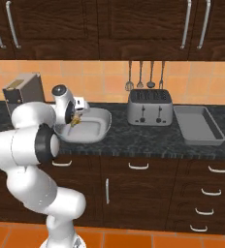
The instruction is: Place one carrot and one chicken drumstick in each tupperware on the nearby counter, to pack two identical lunches.
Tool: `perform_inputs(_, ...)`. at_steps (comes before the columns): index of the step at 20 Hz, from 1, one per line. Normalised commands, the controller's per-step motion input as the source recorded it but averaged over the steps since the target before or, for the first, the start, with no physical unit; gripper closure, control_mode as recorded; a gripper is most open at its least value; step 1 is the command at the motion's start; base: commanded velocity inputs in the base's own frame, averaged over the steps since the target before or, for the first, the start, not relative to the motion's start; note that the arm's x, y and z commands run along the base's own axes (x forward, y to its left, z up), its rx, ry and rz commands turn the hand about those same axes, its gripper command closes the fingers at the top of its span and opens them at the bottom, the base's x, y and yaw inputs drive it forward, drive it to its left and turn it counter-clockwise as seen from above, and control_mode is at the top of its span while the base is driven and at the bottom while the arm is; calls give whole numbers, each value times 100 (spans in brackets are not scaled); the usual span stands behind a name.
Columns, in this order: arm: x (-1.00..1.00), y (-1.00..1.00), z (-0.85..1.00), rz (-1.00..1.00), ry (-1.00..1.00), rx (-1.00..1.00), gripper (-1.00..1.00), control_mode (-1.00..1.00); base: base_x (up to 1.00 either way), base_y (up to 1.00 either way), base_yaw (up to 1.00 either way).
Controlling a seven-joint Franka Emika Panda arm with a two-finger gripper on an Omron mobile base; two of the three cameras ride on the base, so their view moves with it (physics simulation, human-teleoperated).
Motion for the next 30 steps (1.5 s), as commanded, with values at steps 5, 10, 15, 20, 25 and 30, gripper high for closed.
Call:
perform_inputs(5,23,0,-14,0,0,5,-100,-100,0,0,0)
perform_inputs(10,-99,-21,43,0,0,18,-100,-100,0,0,0)
perform_inputs(15,-100,-42,53,0,0,3,-100,-100,0,0,0)
perform_inputs(20,-100,-21,95,0,7,1,-100,-100,0,0,0)
perform_inputs(25,-100,-5,88,-3,25,0,-100,-100,0,0,0)
perform_inputs(30,-100,-23,15,0,2,0,-100,-100,0,0,0)
